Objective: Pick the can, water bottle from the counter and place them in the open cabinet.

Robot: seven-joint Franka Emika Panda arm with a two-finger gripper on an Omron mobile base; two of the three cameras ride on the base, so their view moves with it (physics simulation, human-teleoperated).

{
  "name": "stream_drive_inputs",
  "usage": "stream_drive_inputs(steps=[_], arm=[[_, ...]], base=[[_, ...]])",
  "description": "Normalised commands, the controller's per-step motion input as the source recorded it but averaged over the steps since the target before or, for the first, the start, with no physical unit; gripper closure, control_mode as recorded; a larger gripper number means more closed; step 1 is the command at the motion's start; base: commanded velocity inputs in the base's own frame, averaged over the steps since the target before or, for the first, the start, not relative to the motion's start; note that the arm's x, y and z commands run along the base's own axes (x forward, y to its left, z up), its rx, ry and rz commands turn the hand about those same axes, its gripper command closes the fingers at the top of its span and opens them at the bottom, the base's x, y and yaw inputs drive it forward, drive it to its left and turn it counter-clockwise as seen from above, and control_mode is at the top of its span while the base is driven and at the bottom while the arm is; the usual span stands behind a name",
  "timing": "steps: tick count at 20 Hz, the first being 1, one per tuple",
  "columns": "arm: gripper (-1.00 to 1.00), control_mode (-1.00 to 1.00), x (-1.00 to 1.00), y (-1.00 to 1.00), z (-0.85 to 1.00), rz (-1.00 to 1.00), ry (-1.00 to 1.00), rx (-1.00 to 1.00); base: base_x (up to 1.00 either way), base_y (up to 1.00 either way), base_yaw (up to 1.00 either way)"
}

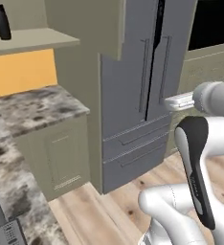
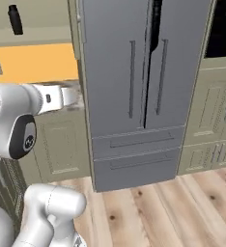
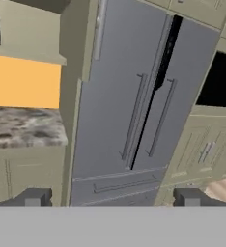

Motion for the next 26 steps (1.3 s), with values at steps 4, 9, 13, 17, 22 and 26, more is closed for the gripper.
stream_drive_inputs(steps=[4, 9, 13, 17, 22, 26], arm=[[-1.00, 1.00, 0.00, 0.00, 0.00, 0.00, 0.00, 0.00], [-1.00, 1.00, 0.00, 0.00, 0.00, 0.00, 0.00, 0.00], [-1.00, 1.00, 0.00, 0.00, 0.00, 0.00, 0.00, 0.00], [-1.00, 1.00, 0.00, 0.00, 0.00, 0.00, 0.00, 0.00], [-1.00, 1.00, 0.00, 0.00, 0.00, 0.00, 0.00, 0.00], [-1.00, 1.00, 0.00, 0.00, 0.00, 0.00, 0.00, 0.00]], base=[[-0.35, -0.32, -0.55], [-0.23, -0.30, -0.59], [-0.16, -0.28, -0.61], [-0.14, -0.28, -0.62], [-0.07, -0.35, -0.61], [-0.01, -0.39, -0.61]])
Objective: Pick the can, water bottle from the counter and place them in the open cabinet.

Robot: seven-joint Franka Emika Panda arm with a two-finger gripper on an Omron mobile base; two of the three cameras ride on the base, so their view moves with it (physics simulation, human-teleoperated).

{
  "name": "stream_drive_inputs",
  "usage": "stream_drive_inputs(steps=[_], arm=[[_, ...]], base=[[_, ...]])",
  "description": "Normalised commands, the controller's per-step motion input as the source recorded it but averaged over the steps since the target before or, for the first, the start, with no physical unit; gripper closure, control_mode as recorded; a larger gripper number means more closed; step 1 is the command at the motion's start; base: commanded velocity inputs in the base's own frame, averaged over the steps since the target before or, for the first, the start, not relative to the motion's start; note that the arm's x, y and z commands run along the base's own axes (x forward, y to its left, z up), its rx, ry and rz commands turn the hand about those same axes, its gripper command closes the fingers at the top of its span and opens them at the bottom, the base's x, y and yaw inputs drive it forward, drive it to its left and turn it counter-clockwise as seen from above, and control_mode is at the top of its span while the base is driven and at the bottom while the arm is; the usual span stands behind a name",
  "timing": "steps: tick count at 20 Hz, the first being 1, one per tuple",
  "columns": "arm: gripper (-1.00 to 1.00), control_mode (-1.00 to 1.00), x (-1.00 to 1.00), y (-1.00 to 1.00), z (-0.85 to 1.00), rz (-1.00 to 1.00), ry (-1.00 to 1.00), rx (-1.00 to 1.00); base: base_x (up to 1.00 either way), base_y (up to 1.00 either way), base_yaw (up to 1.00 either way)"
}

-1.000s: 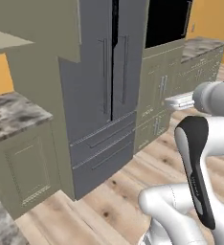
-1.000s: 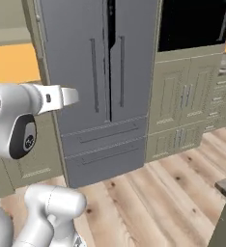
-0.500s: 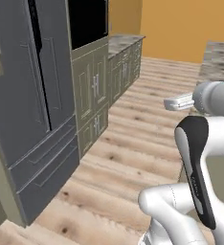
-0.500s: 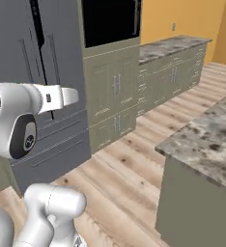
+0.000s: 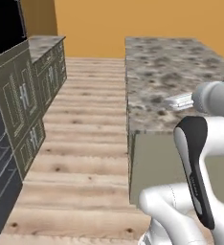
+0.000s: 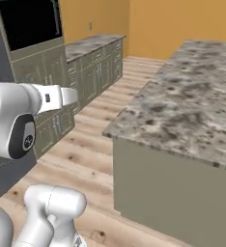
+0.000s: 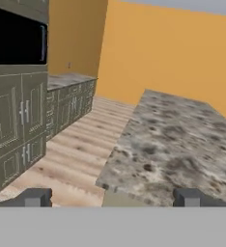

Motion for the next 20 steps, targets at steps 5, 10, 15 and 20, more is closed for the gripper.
stream_drive_inputs(steps=[5, 10, 15, 20], arm=[[-1.00, 1.00, 0.00, 0.00, 0.00, 0.00, 0.00, 0.00], [-1.00, 1.00, 0.00, 0.00, 0.00, 0.00, 0.00, 0.00], [-1.00, 1.00, 0.00, 0.00, 0.00, 0.00, 0.00, 0.00], [-1.00, 1.00, 0.00, 0.00, 0.00, 0.00, 0.00, 0.00]], base=[[0.01, -0.57, -0.58], [0.38, -0.56, -0.46], [0.69, -0.63, -0.27], [0.71, -0.62, -0.14]])
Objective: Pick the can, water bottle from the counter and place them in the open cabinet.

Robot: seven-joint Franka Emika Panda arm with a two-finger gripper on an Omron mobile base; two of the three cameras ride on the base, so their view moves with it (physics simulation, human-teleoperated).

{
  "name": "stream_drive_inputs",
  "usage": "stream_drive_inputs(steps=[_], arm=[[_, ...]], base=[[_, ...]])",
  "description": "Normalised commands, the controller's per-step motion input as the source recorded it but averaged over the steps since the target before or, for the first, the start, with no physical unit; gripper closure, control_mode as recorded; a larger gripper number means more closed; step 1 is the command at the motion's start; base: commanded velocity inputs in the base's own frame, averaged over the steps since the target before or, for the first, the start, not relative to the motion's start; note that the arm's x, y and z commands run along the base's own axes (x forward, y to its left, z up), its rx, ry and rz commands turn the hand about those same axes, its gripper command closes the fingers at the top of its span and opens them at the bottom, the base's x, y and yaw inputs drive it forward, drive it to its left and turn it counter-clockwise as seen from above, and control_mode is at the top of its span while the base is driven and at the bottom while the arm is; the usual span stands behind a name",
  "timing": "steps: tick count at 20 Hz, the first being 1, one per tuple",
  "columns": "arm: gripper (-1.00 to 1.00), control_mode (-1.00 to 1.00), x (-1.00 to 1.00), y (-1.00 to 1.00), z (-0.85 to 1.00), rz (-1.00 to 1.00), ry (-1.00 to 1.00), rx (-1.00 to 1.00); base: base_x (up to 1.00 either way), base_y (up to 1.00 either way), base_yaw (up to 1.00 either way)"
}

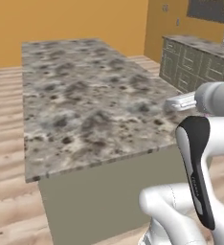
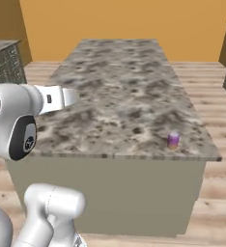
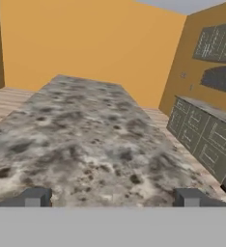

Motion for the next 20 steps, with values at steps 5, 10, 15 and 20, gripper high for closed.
stream_drive_inputs(steps=[5, 10, 15, 20], arm=[[-1.00, 1.00, 0.00, 0.00, 0.00, 0.00, 0.00, 0.00], [-1.00, 1.00, 0.00, 0.00, 0.00, 0.00, 0.00, 0.00], [-1.00, 1.00, 0.00, 0.00, 0.00, 0.00, 0.00, 0.00], [-1.00, 1.00, 0.00, 0.00, 0.00, 0.00, 0.00, 0.00]], base=[[0.65, -0.72, -0.01], [0.52, -0.80, 0.12], [0.48, -0.64, 0.23], [0.37, -0.11, 0.18]])
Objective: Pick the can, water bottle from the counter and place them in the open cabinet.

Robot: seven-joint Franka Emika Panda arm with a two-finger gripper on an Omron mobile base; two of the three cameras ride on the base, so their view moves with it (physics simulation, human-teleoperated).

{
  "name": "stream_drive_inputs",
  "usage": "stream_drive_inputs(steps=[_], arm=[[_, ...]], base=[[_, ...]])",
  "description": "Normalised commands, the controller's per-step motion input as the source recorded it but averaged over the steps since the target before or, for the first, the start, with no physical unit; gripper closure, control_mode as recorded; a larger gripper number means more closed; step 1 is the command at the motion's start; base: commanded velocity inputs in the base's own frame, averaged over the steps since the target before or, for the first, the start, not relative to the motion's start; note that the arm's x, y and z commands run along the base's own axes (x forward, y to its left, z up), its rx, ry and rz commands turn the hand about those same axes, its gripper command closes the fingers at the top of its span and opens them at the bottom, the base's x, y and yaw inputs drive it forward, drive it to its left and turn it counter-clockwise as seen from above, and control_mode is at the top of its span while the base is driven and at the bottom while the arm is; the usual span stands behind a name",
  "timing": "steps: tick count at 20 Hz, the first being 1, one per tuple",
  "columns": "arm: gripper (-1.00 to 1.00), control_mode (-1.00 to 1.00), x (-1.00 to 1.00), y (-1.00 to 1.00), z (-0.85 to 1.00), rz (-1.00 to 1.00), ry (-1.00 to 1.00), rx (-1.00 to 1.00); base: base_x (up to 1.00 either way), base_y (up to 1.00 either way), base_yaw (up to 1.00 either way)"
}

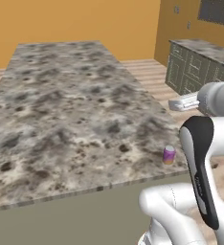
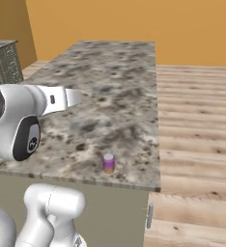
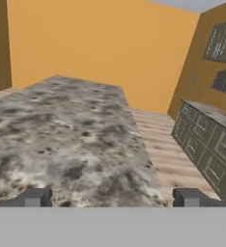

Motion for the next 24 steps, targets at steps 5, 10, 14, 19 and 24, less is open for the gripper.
stream_drive_inputs(steps=[5, 10, 14, 19, 24], arm=[[-1.00, -1.00, 0.00, -0.11, -0.15, 0.09, 0.00, 0.02], [-1.00, -1.00, 0.00, -0.37, -0.39, 0.33, 0.00, 0.03], [-1.00, -1.00, -0.04, -0.37, -0.44, 0.37, 0.03, 0.04], [-1.00, -1.00, -0.13, -0.18, -0.46, 0.38, 0.09, 0.02], [-1.00, -1.00, -0.15, -0.23, -0.42, 0.39, 0.07, 0.06]], base=[[0.00, 0.00, 0.00], [0.00, 0.00, 0.00], [0.00, 0.00, 0.00], [0.00, 0.00, 0.00], [0.00, 0.00, 0.00]])
